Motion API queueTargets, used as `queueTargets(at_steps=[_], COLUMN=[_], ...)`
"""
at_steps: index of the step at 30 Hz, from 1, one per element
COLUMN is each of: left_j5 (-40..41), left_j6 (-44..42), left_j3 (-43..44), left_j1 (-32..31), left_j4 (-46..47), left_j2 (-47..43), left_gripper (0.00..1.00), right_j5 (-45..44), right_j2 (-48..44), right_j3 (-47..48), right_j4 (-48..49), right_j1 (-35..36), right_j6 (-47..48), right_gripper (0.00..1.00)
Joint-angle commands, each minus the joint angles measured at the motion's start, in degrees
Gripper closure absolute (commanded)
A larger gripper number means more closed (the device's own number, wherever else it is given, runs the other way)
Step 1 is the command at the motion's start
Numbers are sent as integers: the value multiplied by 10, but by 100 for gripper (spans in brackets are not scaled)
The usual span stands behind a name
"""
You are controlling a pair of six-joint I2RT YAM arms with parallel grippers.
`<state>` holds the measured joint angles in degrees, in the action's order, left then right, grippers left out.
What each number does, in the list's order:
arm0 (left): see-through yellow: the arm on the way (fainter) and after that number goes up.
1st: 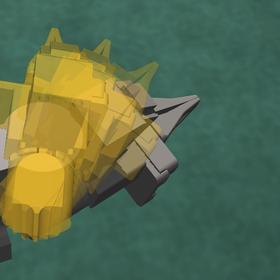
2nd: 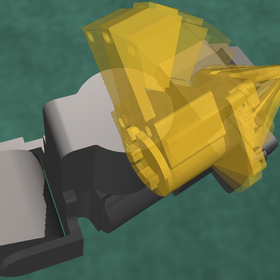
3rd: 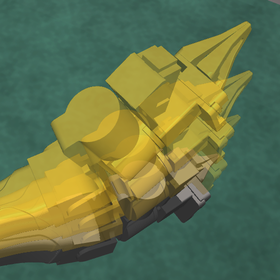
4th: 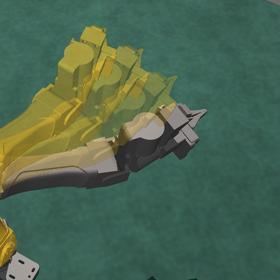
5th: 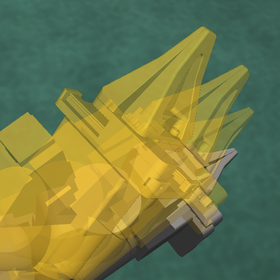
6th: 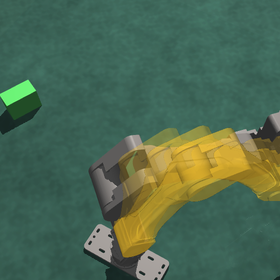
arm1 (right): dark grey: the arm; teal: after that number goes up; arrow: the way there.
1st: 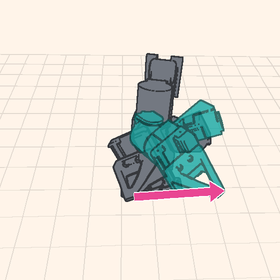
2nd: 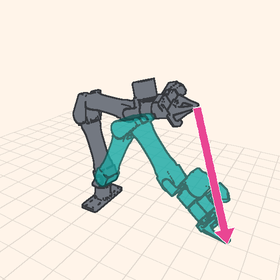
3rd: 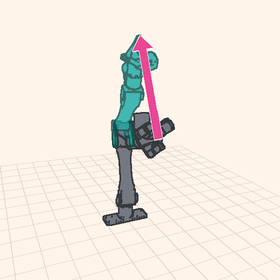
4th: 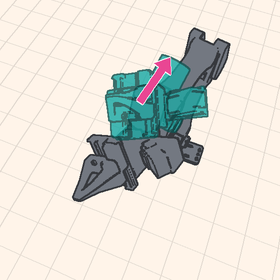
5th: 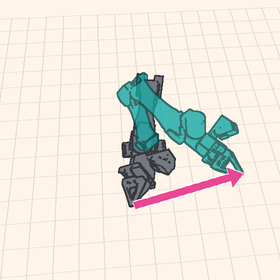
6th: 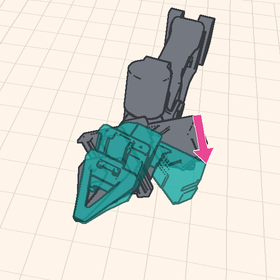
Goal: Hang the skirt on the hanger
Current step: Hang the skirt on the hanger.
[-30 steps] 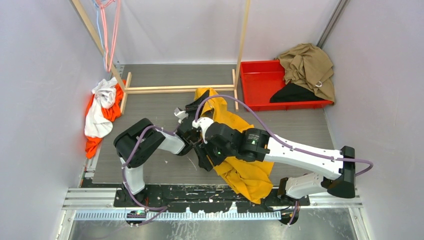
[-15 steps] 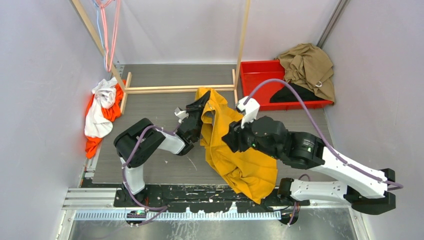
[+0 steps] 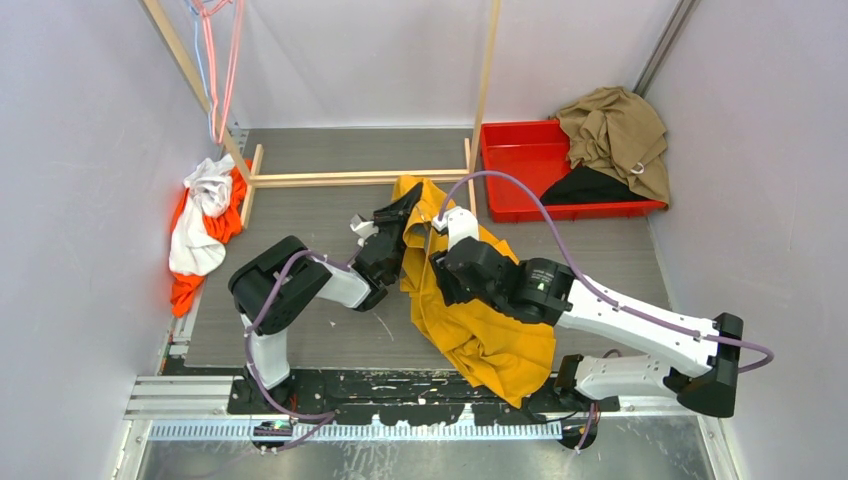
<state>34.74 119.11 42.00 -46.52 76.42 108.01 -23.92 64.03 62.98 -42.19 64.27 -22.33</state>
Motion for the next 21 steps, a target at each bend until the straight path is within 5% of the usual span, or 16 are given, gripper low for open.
queueTargets(at_steps=[1, 21], left_j5=[-9, -27], left_j6=[152, 145], left_j3=[29, 42], left_j1=[-5, -16], left_j4=[56, 56], left_j2=[-11, -24], left_gripper=[100, 100], right_j5=[-10, 14], right_j2=[11, 16], right_j3=[3, -108], right_j4=[70, 241], right_j1=[-8, -74], right_j6=[12, 29], right_gripper=[45, 38])
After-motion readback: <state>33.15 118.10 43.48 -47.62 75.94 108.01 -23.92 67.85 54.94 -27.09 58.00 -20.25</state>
